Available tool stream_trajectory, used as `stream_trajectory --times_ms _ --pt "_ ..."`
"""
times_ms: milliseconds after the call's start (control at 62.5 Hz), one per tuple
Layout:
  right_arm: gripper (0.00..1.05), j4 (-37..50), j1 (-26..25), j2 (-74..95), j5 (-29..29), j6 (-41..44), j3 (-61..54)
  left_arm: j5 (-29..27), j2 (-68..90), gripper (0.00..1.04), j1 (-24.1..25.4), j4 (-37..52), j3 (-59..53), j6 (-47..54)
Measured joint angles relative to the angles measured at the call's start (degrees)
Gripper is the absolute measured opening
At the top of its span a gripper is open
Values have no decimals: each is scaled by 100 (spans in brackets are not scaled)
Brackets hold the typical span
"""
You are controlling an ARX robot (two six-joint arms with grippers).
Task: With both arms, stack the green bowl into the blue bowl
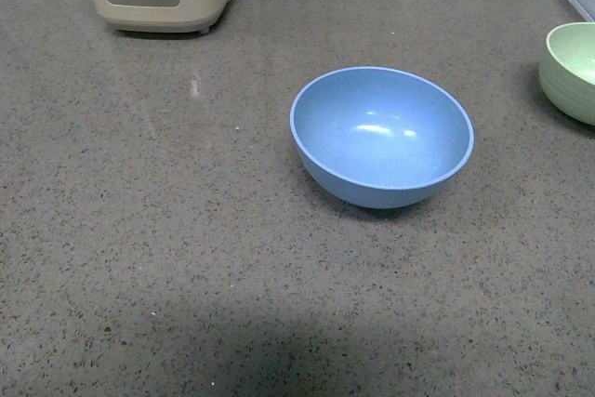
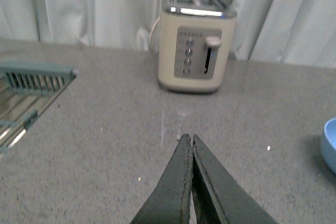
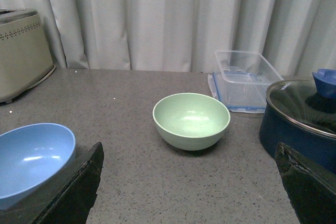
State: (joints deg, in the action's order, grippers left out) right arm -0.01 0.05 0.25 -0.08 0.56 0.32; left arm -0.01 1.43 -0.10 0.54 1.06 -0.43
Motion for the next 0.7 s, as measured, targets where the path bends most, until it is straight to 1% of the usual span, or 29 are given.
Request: stream_trajectory --times_ms 208,240,272,288,320,352,416,528,624,672,704 --pt "95 0 -2 0 -2 0 0 2 -111 4 0 -42 0 0" --pt "95 -20 7 13 57 15 4 0 -114 9 0 -42 0 0" --pt "95 -286 81 179 356 59 85 2 -116 14 0 -42 0 0" --pt "95 -498 90 376 603 92 181 2 -116 18 0 -42 0 0" --pt "95 -616 125 699 861 168 345 -2 -116 23 0 -42 0 0" --pt "95 -527 109 1134 911 282 509 0 -116 29 0 -50 0 0" --pt "95 -81 -35 2068 688 546 848 4 -127 39 0 -50 0 0" --pt "95 789 -422 3716 57 1001 1541 4 -125 59 0 -50 0 0" --pt "95 868 -671 4981 -459 1482 2179 -4 -125 75 0 -50 0 0" --pt "95 741 -728 5466 -710 1749 2457 0 -125 82 0 -50 0 0" --pt "95 601 -765 5914 -933 2070 2726 0 -125 90 0 -50 0 0"
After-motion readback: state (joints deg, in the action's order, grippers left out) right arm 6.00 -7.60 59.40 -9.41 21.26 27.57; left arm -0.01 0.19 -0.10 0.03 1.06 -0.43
